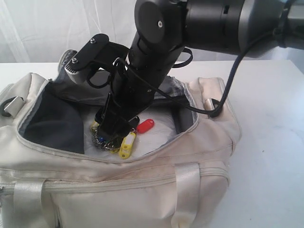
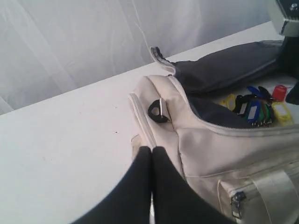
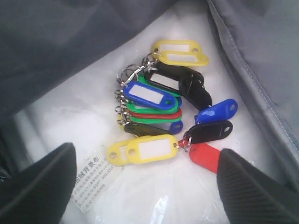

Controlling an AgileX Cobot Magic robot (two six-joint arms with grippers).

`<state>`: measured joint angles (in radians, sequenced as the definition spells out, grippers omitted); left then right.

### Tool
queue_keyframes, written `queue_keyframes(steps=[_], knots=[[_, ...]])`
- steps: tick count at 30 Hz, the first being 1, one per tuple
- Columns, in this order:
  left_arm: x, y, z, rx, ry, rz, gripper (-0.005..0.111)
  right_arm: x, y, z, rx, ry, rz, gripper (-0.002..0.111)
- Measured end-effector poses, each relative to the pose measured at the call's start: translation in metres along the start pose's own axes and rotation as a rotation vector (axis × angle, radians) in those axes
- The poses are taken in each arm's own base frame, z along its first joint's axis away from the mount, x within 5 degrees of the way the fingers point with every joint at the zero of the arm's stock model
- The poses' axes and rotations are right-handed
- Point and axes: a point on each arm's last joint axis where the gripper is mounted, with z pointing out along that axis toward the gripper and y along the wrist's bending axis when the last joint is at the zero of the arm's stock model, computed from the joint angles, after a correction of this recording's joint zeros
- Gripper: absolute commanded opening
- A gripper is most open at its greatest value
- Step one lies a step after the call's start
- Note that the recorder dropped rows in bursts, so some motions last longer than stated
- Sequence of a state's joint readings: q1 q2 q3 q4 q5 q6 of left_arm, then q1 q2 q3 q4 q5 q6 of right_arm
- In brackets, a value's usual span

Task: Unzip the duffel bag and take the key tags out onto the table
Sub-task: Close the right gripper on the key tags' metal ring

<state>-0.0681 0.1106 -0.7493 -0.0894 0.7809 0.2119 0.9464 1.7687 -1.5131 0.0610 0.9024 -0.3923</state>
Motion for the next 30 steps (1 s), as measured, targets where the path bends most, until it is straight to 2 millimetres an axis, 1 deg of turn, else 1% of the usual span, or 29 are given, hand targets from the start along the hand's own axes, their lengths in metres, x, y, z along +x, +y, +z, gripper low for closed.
queue_keyframes(steps=[3,4,6,8,11,14,17,20,23,26,27,30], knots=[[0.023,-0.004,0.014,0.010,0.051,-0.006,0.000,0.000,0.000,0.000,0.000,0.000,0.000,0.076],[0.039,-0.007,0.026,0.027,0.112,-0.009,0.000,0.000,0.000,0.000,0.000,0.000,0.013,0.076],[0.057,-0.010,0.040,0.044,0.176,-0.019,0.000,0.000,0.000,0.000,0.001,-0.002,0.035,0.076],[0.067,-0.012,0.047,0.045,0.191,-0.026,0.000,0.000,0.000,0.000,0.001,-0.002,0.060,0.076],[0.067,-0.011,0.047,0.031,0.121,-0.024,0.000,-0.001,0.002,0.000,-0.018,-0.009,0.094,0.076],[0.065,-0.011,0.043,0.040,0.067,-0.009,0.000,-0.001,0.006,0.009,-0.073,-0.001,0.140,0.076],[0.064,-0.011,0.042,0.063,0.052,0.002,0.000,0.002,0.014,0.031,-0.129,0.068,0.156,0.076],[0.065,-0.012,0.042,0.090,0.047,0.010,0.000,0.007,0.029,0.053,-0.191,0.176,0.139,0.076],[0.065,-0.012,0.042,0.112,0.043,0.020,0.000,0.012,0.044,0.065,-0.237,0.265,0.100,0.076],[0.065,-0.012,0.042,0.125,0.039,0.026,0.000,0.014,0.053,0.067,-0.259,0.308,0.070,0.076],[0.065,-0.012,0.042,0.127,0.039,0.027,0.000,0.014,0.055,0.067,-0.261,0.313,0.059,0.073],[0.065,-0.012,0.042,0.128,0.038,0.027,0.000,0.013,0.056,0.065,-0.270,0.311,0.001,0.060]])
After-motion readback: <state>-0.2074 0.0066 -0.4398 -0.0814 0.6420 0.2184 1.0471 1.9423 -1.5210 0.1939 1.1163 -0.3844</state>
